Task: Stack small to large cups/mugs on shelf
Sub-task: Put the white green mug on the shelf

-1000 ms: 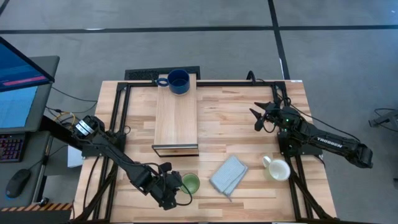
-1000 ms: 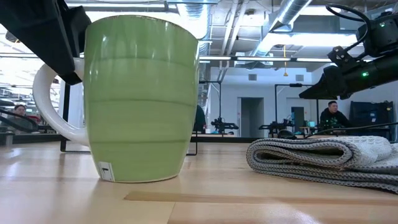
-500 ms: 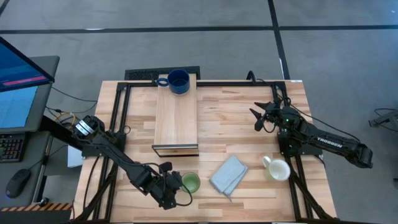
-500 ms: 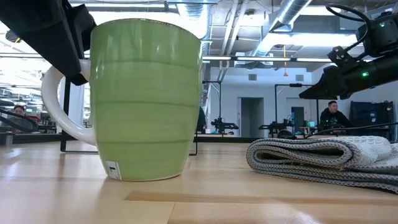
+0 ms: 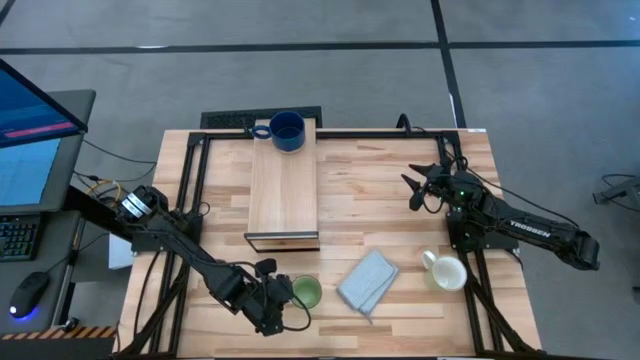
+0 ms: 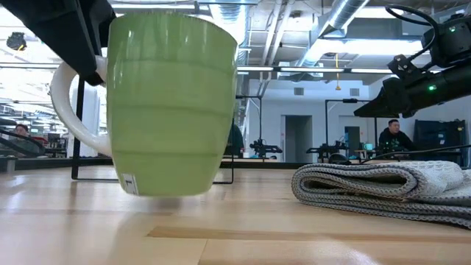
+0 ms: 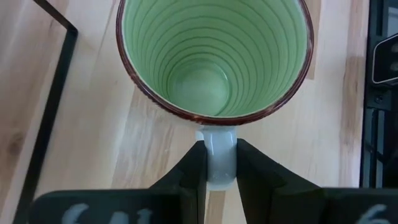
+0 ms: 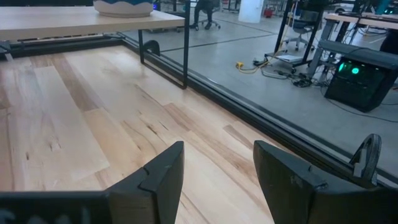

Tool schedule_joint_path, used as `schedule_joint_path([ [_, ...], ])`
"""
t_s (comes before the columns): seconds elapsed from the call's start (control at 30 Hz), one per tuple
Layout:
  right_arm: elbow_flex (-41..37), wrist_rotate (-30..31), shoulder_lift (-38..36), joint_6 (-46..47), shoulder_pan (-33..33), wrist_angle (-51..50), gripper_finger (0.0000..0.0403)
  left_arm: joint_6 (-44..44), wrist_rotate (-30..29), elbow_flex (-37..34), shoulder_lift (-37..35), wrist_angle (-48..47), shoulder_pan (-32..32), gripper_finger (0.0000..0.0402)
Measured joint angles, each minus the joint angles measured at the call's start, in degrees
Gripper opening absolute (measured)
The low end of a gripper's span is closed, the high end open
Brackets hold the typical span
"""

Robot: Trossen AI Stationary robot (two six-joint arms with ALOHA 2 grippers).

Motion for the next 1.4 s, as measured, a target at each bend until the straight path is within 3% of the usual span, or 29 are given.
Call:
schedule_joint_path([
  [0.73, 0.0, 0.0, 0.0, 1.7, 0.0, 0.0, 0.0216, 2.1, -3.2, 1.9, -3.8, -5.3, -2.1, 0.0048],
  [1.4, 0.0, 0.1, 0.0, 3.9, 0.0, 0.0, 0.0216, 7.5, -1.5, 1.9, -22.4, -11.4, -2.3, 0.0048],
])
